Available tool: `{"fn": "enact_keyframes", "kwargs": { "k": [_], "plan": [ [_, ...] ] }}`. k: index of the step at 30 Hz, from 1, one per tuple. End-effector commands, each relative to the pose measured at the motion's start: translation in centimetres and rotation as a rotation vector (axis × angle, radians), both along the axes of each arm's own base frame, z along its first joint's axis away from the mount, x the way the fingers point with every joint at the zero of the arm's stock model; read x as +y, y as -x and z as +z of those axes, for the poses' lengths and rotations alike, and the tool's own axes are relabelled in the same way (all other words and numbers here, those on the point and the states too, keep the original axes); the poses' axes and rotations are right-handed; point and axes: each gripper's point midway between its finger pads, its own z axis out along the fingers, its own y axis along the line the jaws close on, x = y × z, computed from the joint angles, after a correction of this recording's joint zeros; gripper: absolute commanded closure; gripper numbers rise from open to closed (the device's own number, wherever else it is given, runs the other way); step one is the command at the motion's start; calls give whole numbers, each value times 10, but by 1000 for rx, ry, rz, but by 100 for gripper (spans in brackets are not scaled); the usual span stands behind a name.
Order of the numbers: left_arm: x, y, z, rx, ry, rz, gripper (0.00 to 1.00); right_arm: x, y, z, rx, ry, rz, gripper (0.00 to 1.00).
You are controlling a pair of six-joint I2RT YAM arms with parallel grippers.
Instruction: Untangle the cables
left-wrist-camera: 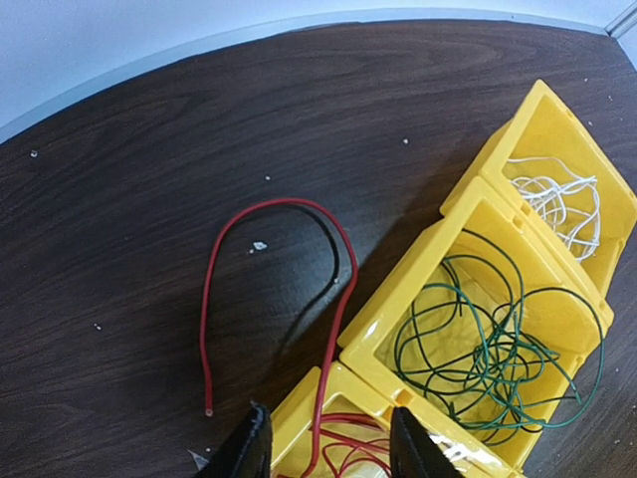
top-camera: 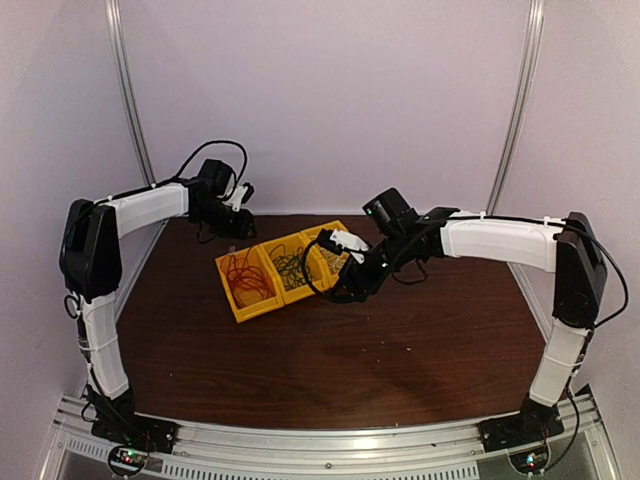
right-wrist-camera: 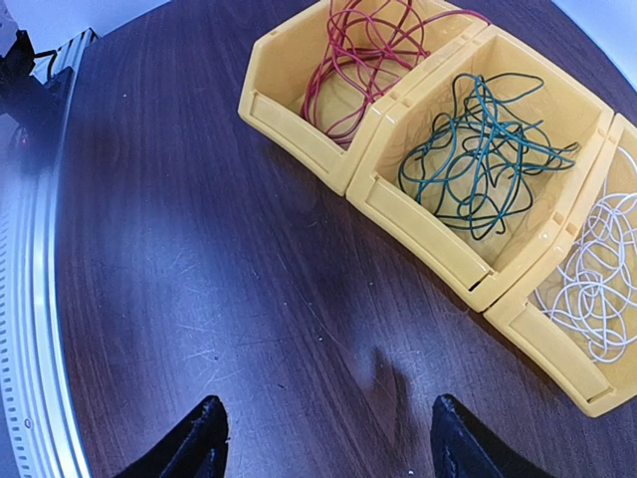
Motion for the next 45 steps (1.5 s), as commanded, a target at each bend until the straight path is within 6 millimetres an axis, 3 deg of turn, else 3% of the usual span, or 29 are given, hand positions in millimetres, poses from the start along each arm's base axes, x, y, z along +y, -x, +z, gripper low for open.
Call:
{"fn": "enact_keyframes", "kwargs": {
  "k": [1,5,19,24,28,33,40,45],
  "plan": [
    [-2,-1,-15,15,-50,-20,61,4,6,13,-4,-46,16,30],
    [-1,0,-22,25,-75,-15,71,2,7,11,0,-48,16,30],
    [-8,2,-51,47,-157,-35,75,3,7,3,20,-39,18,32],
    [-13,7,-54,55,-172,-53,89,3,8,1,23,-36,18,33],
    [-13,6,-36,19,-173,-43,100,4,8,0,30,-39,20,34],
    [-12,4,0,-45,-140,-15,100,4,7,-2,33,-37,20,34],
    [-12,18,79,-221,-29,35,100,4,8,-2,34,-38,22,34],
    [-6,40,96,-249,23,64,100,4,8,-2,31,-35,22,34]
  ]
}}
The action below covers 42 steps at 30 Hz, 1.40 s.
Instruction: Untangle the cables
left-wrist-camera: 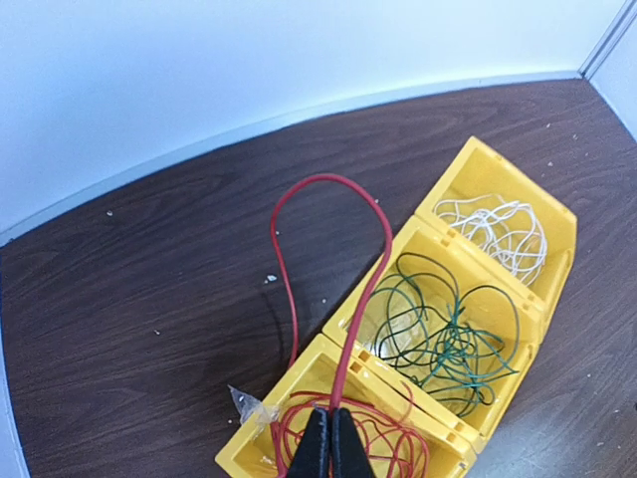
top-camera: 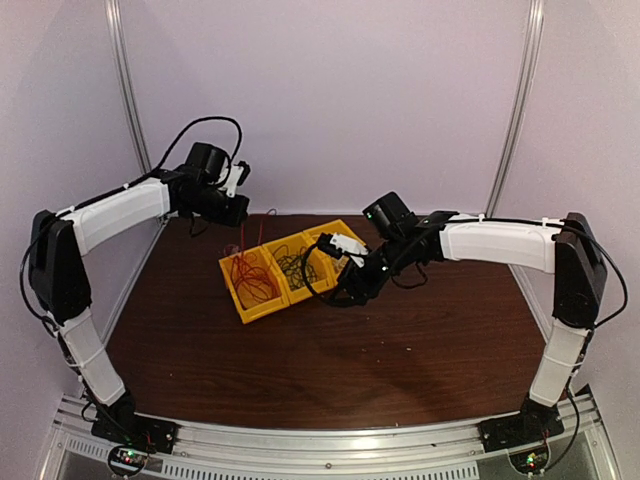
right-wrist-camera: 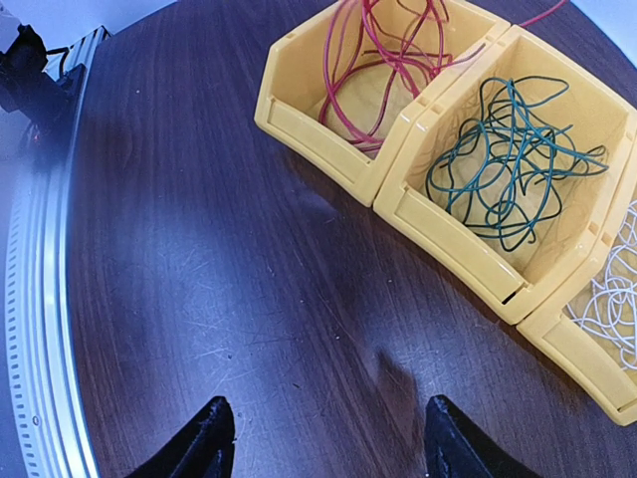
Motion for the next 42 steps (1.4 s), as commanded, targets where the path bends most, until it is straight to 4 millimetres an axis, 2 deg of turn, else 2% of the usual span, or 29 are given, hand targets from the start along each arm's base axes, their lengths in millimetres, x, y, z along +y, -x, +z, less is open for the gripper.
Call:
{"fn": "enact_keyframes", "kwargs": {
  "k": [1,8,10,11,15,18,21,25,28,30,34,38,42],
  "plan": [
    [2,12,26,-75,84,36,100,2,1,3,1,-18,1,34],
    [14,49,1,-32,110,66,100,1,2,0,7,-16,5,34],
    [17,60,2,-51,135,70,100,1,2,-1,4,-14,5,34],
    [18,64,5,-68,149,71,100,1,2,-2,5,-13,4,34],
    [20,78,34,-198,223,53,100,2,2,-5,16,-14,7,34],
    [13,90,49,-273,290,-9,100,3,2,-7,22,-9,10,34],
    [16,97,49,-299,309,-11,100,2,2,-8,22,-5,6,34],
    [21,105,33,-283,302,-6,100,0,3,-7,15,-6,5,34],
    [23,112,29,-310,330,-11,100,1,3,-8,18,-5,5,34],
    [24,120,35,-350,365,-30,100,1,3,-9,20,-5,4,34],
    [27,139,60,-492,442,-74,100,1,3,-11,25,-1,5,34],
    [35,140,79,-592,448,-61,100,1,3,-12,27,0,6,34],
    [25,130,85,-596,438,-91,100,0,3,-13,27,3,5,34]
  ]
}}
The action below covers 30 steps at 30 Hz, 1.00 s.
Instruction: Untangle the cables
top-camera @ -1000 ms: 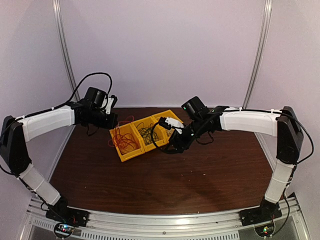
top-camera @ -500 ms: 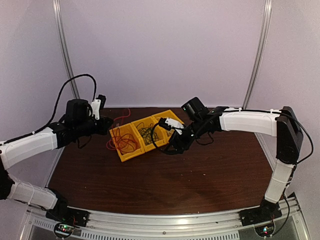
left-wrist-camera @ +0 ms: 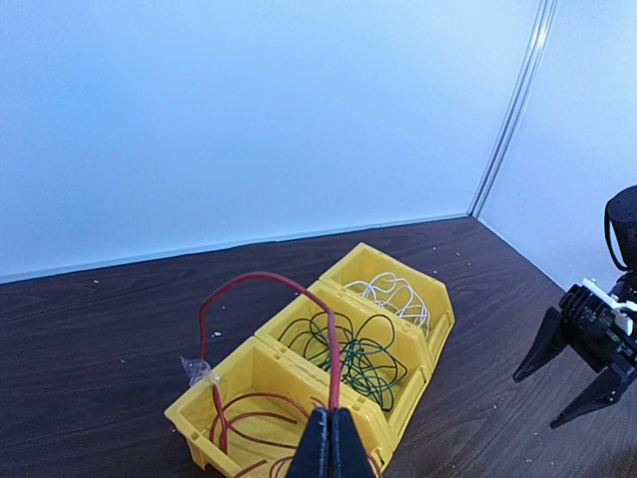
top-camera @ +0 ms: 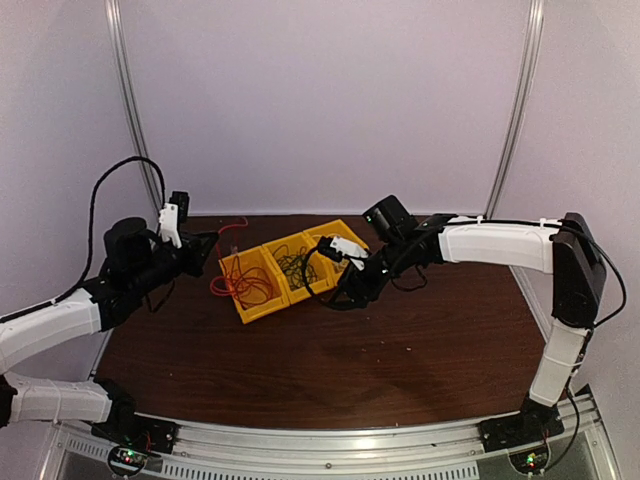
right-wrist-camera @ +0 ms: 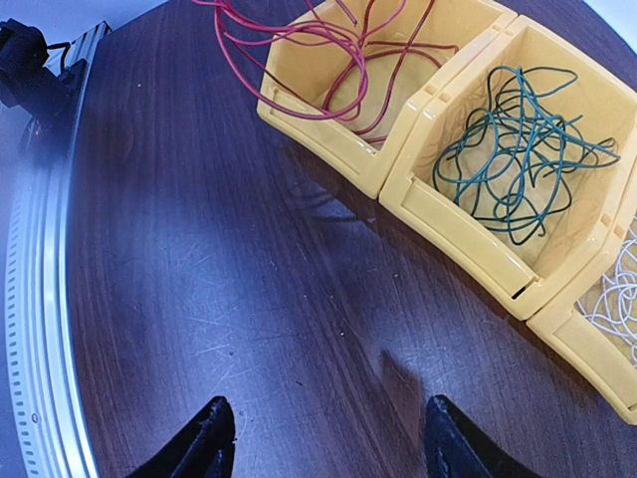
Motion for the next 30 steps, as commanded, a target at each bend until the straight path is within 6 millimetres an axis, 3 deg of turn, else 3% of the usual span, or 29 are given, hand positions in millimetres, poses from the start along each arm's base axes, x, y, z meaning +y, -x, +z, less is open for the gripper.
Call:
{"fn": "enact_keyframes", "kwargs": {
  "k": [1,7,15,25,30],
  "plan": [
    [-13,-10,37,-128,33,-37,100,1,1,-6,12,0,0,34],
    [-12,-11,63,-205,69,-26,100,-1,2,-8,10,3,0,34],
    [-16,-38,93,-260,44,23,100,1,3,-15,31,8,11,34],
    [-14,-38,127,-368,88,43,100,0,6,-22,43,15,18,34],
    [-8,-59,136,-393,75,131,100,1,7,-26,58,18,25,34]
  ]
}}
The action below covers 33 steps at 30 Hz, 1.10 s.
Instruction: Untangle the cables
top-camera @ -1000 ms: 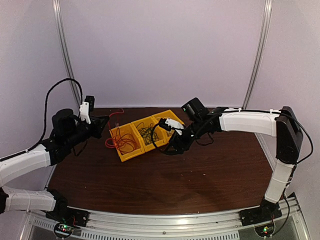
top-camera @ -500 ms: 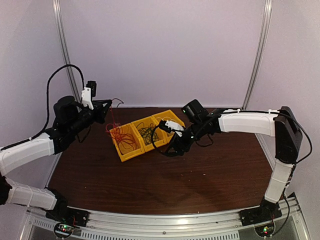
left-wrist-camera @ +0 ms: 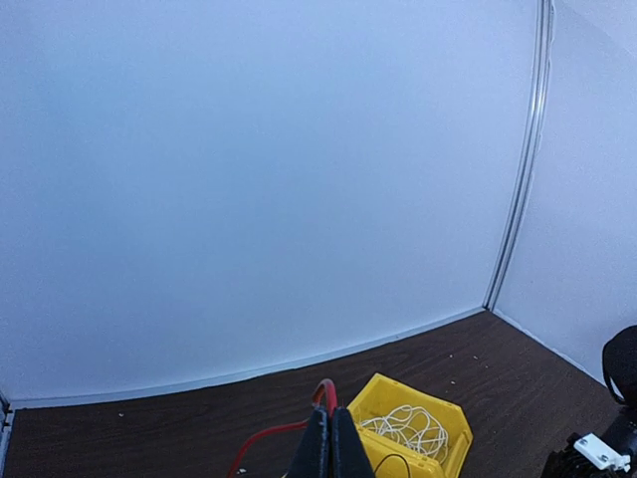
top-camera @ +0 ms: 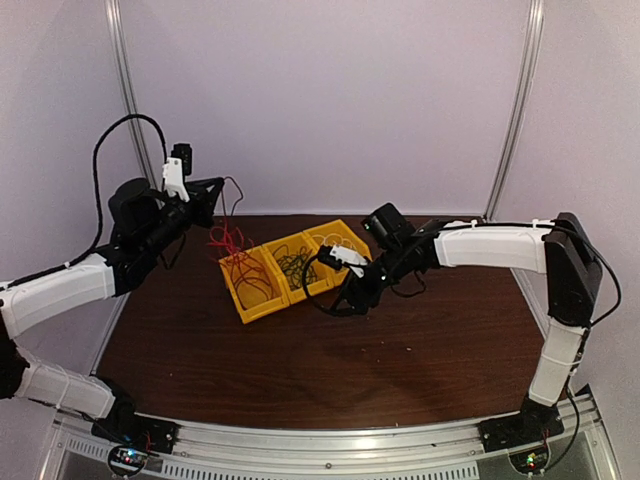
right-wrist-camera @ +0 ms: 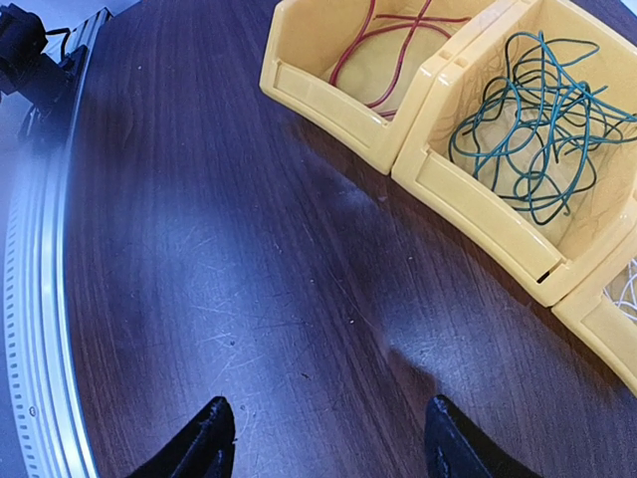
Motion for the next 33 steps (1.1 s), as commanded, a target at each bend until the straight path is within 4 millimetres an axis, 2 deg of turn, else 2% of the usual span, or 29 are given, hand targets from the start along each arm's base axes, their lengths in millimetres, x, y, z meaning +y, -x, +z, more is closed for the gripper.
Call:
{"fn": "enact_keyframes", "kwargs": {
  "k": [1,6,11,14,19,22,33],
  "plan": [
    [10,-16,44,-132,36,106,100,2,2,-9,23,1,14,34],
    [9,-33,48,-149,14,156,100,1,3,-9,21,3,13,34],
    [13,-49,80,-207,-10,228,100,3,5,-12,35,5,19,34],
    [10,-68,87,-192,-43,271,100,2,5,-14,39,7,20,34],
    [5,-89,75,-163,-68,300,100,2,5,-12,34,7,23,34],
    [2,-86,75,-159,-46,270,100,0,5,-12,28,10,21,34],
    [1,-51,82,-137,39,159,100,0,7,-20,43,19,32,34]
  ]
}}
